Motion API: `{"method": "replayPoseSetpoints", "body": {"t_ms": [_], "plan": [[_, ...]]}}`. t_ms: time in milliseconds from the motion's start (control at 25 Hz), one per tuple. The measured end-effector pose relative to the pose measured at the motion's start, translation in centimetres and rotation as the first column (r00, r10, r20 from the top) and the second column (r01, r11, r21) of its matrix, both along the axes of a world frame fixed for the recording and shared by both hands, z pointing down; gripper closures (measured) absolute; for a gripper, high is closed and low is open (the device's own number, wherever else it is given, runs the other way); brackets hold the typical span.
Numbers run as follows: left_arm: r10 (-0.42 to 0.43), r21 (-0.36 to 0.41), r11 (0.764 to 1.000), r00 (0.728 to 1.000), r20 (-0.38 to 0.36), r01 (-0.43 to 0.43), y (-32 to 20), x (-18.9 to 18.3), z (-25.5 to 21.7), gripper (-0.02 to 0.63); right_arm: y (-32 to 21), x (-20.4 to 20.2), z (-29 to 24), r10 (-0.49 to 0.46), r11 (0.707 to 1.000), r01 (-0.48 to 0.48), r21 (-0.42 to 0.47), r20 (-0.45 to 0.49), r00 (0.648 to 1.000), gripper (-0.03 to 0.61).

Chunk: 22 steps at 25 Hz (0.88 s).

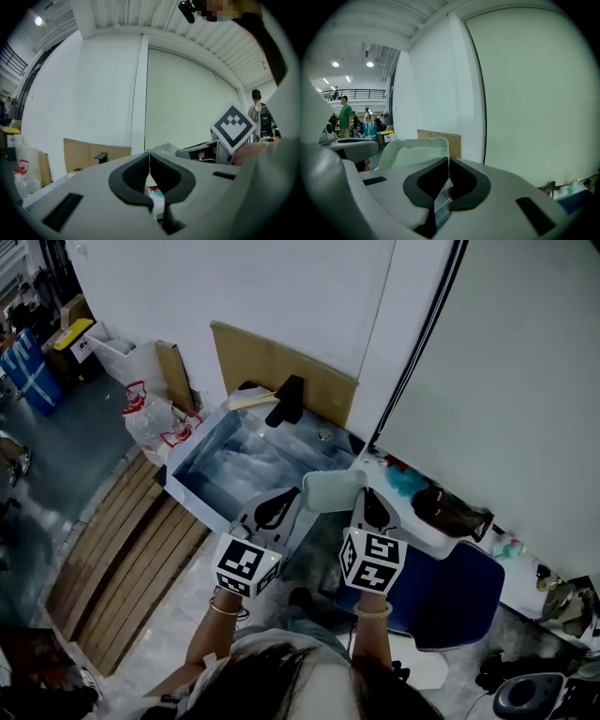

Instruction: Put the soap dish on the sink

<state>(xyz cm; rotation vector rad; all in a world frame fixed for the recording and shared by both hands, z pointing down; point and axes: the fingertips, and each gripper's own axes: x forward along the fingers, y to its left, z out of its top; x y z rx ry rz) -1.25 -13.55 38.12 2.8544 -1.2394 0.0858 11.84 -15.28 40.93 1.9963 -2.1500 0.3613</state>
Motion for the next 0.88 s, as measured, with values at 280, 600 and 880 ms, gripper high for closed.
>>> {"method": "replayPoseSetpoints", "body": {"t_ms": [280, 600, 880], "plan": [[-0.041, -0.023, 0.999, 0.999, 0.015, 0.041, -2.3, 1.2, 1.3, 0.604, -3.5, 1.2, 1.8, -0.040, 0.999, 0.040, -0.036, -0.001, 0.999, 0.548], [-0.051, -0.038, 0.998, 0.998, 0.024, 0.052, -4.5, 1.7, 2.5, 0.604, -6.3, 1.3, 3.4, -0.059, 0.996, 0.059, -0.066, 0.005, 0.998, 0.548], [-0.024, -0.054, 0.998, 0.999, 0.034, 0.026, -6.3, 2.6, 3.3, 0.604, -8.5, 1.7, 4.8, -0.052, 0.994, 0.052, -0.091, 0.004, 0.999, 0.548]]}}
